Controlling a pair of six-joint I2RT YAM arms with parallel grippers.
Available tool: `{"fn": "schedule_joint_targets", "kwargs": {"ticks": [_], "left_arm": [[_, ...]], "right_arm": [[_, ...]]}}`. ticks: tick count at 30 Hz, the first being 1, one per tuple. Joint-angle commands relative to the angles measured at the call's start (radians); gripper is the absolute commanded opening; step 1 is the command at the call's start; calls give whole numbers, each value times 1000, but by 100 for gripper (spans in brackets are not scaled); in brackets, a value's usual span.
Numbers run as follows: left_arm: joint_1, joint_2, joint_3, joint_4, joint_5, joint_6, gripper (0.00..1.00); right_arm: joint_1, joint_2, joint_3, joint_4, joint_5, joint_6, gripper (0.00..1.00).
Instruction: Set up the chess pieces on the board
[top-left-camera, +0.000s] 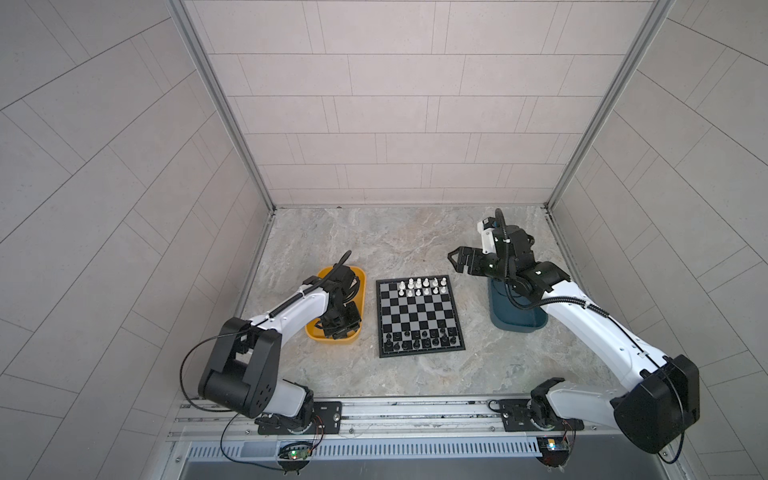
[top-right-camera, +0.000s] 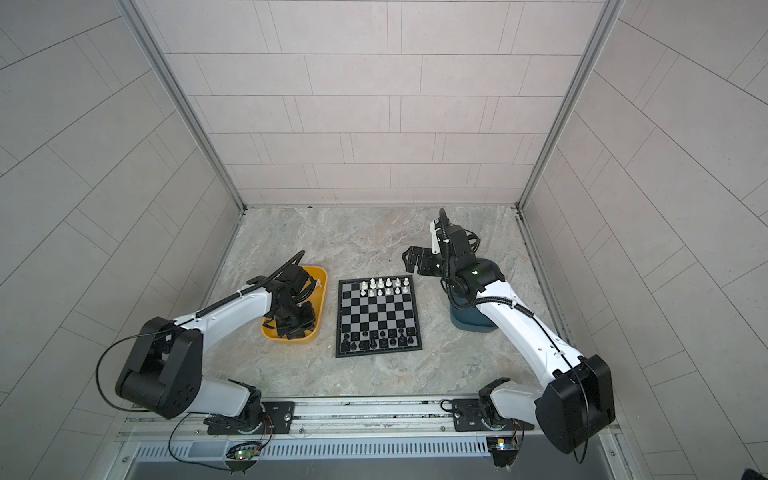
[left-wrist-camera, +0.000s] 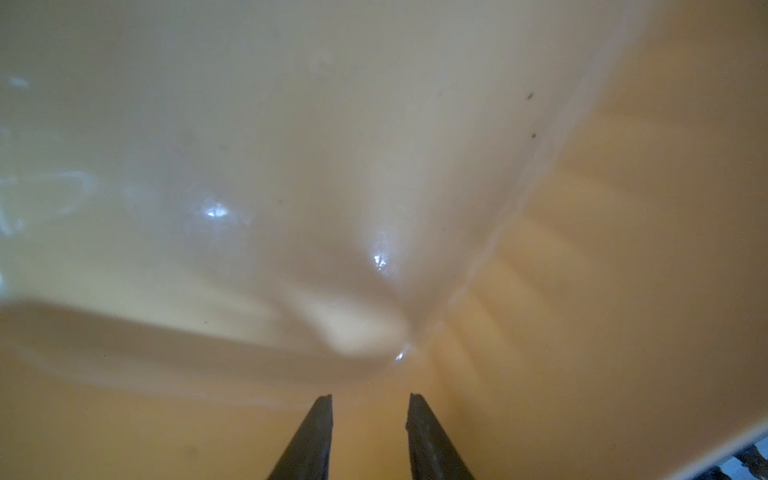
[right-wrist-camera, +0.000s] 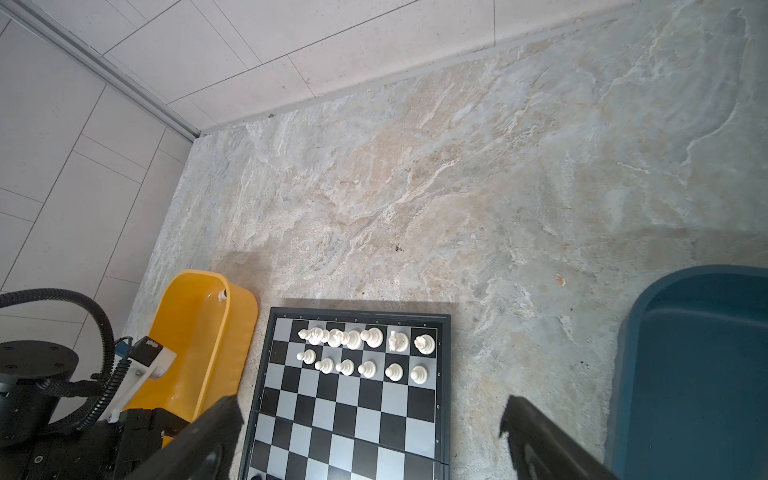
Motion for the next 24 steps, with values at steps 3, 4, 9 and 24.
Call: {"fn": "schedule_joint_targets", "kwargs": {"ticks": [3,4,9,24], "left_arm": [[2,-90,150,-109,-198,26,44],[3,-91,198,-129,-258,60,47],[42,-33,364,-123,-405,262,63],[171,451,631,-136,-282,560,47]], "right_arm": [[5,-24,-4,-27,2,-5,99],[9,-24,1,-32,-6,-2,99],[51,-13,8,-11,-23,-5,99],[123,116,42,-6,-104,59,85]]}}
